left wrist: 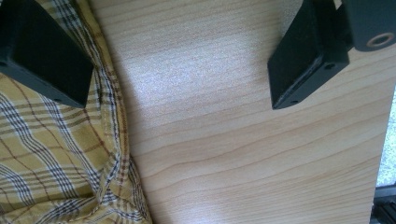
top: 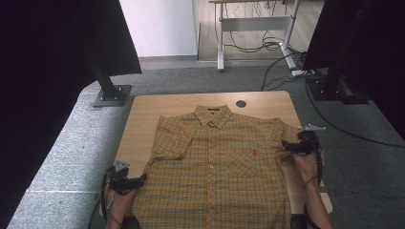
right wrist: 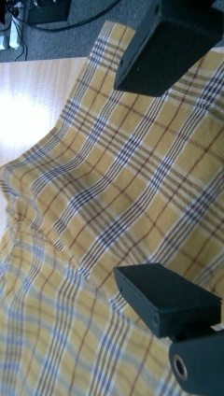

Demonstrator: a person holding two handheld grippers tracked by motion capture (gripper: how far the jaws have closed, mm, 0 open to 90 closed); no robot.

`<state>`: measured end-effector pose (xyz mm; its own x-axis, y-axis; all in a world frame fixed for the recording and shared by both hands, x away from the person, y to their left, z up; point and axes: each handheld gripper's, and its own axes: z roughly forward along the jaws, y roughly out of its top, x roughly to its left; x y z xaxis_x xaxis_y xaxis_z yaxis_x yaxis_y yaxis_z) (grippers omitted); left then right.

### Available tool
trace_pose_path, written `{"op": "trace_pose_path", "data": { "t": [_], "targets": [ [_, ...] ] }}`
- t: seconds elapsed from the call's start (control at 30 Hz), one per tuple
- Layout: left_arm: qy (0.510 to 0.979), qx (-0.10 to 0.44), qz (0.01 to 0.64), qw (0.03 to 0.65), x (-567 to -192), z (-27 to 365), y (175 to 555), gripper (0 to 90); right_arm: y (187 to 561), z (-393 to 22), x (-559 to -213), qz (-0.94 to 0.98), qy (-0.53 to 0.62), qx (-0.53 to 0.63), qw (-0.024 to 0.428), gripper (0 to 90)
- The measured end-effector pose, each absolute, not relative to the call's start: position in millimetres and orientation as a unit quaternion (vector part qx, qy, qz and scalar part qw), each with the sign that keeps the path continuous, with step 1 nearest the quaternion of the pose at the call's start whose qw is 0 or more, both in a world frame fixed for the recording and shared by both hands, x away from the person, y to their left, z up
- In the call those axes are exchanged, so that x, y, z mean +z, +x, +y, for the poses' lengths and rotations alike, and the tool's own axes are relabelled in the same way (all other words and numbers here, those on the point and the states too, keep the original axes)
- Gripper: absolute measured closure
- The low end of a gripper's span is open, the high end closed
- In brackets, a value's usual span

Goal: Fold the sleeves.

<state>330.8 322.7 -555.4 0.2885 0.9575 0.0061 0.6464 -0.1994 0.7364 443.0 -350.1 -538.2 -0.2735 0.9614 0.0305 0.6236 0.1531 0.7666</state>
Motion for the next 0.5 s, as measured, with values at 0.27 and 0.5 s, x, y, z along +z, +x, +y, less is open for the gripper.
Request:
{"op": "trace_pose_path", "data": {
  "t": [0.27,0.5],
  "targets": [
    [0.736,0.242,0.545,0.321,-555.4,322.8,330.8,6.7,448.5,-351.2,-553.2,0.716,0.564,0.327,0.248,16.2],
    [0.736,0.242,0.545,0.321,-555.5,322.7,330.8,6.7,449.3,-348.2,-558.6,0.708,0.581,0.319,0.246,20.3]
  ]
}}
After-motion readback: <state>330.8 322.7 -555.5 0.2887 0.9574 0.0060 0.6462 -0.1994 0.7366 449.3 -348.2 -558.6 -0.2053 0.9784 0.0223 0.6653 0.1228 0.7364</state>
